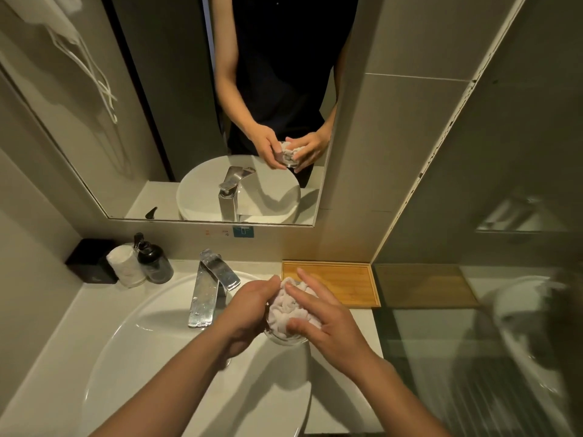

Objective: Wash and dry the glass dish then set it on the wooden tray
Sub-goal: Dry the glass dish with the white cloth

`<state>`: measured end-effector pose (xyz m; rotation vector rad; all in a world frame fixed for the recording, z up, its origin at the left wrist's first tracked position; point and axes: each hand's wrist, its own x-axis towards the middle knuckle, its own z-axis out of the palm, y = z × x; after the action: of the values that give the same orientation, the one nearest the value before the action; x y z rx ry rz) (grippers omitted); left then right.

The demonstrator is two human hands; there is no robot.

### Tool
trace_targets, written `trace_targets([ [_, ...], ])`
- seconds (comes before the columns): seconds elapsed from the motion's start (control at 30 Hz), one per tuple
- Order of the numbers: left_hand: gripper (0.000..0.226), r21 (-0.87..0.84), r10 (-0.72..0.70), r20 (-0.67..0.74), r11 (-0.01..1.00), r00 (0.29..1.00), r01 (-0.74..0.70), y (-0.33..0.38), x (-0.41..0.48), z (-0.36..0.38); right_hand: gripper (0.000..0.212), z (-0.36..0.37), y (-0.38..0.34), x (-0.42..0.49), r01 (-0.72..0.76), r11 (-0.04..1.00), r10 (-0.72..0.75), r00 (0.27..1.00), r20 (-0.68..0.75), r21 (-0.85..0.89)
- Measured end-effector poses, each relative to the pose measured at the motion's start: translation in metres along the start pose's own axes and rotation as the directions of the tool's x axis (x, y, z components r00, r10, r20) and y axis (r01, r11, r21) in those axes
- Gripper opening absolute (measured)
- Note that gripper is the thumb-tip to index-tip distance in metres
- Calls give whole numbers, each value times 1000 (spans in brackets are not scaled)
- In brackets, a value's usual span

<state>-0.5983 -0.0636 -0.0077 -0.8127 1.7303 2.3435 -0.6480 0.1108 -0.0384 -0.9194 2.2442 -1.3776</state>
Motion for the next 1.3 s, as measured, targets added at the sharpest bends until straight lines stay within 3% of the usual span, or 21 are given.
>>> trace_targets([
  [0.07, 43, 41, 30, -15, 999, 999, -30, 0, 2, 2, 59, -2, -1, 3, -2, 1000, 1, 1000, -3, -19],
  [0.2, 42, -11, 115, -157, 993, 981, -118, -5, 6, 12, 54, 5, -5, 8, 1, 1000, -1, 985, -175, 2],
  [0.43, 44, -113, 241, -408, 944, 881, -310, -26, -1, 36, 51, 46, -23, 6, -105, 992, 127, 874, -470, 74],
  [0.53, 41, -132, 202, -393, 953, 897, -273, -27, -3, 32, 52, 46, -22, 3, -137, 987, 162, 882, -443, 89],
  [0.63, 39, -93, 52, -171, 993, 984, -69, -6, 4, 13, 53, 23, -17, 4, -115, 993, 119, 948, -294, 31],
  [0.73, 40, 33, -11, -51, 999, 999, 12, 11, 3, 3, 58, 5, -12, 7, -73, 997, 68, 989, -130, -35],
  [0.83, 39, -17, 28, -103, 999, 994, -30, 9, 2, 8, 64, -1, -13, 11, -76, 997, 73, 991, -113, -21],
  [0.93, 40, -196, 88, -254, 971, 963, -141, -7, -2, 28, 57, 10, -16, 13, -93, 995, 100, 960, -263, 38],
  [1.03, 42, -245, 106, -402, 944, 910, -219, -21, -8, 43, 48, 32, -21, 12, -142, 983, 178, 895, -409, 118],
  [1.13, 56, -91, 149, -306, 978, 940, -185, -23, -6, 32, 43, 33, -18, 14, -182, 949, 283, 853, -438, 259],
  [1.2, 62, 262, 222, -146, 948, 964, -179, -18, -11, 19, 42, 27, -12, 15, -192, 908, 346, 845, -407, 373],
  [1.27, 55, 654, 385, -37, 707, 922, -269, -18, -14, 6, 42, 20, -10, 15, -211, 880, 382, 847, -369, 426],
  [1.3, 51, 770, 528, 41, 524, 848, -363, -18, -16, 1, 41, 17, -10, 15, -229, 878, 392, 847, -358, 421],
])
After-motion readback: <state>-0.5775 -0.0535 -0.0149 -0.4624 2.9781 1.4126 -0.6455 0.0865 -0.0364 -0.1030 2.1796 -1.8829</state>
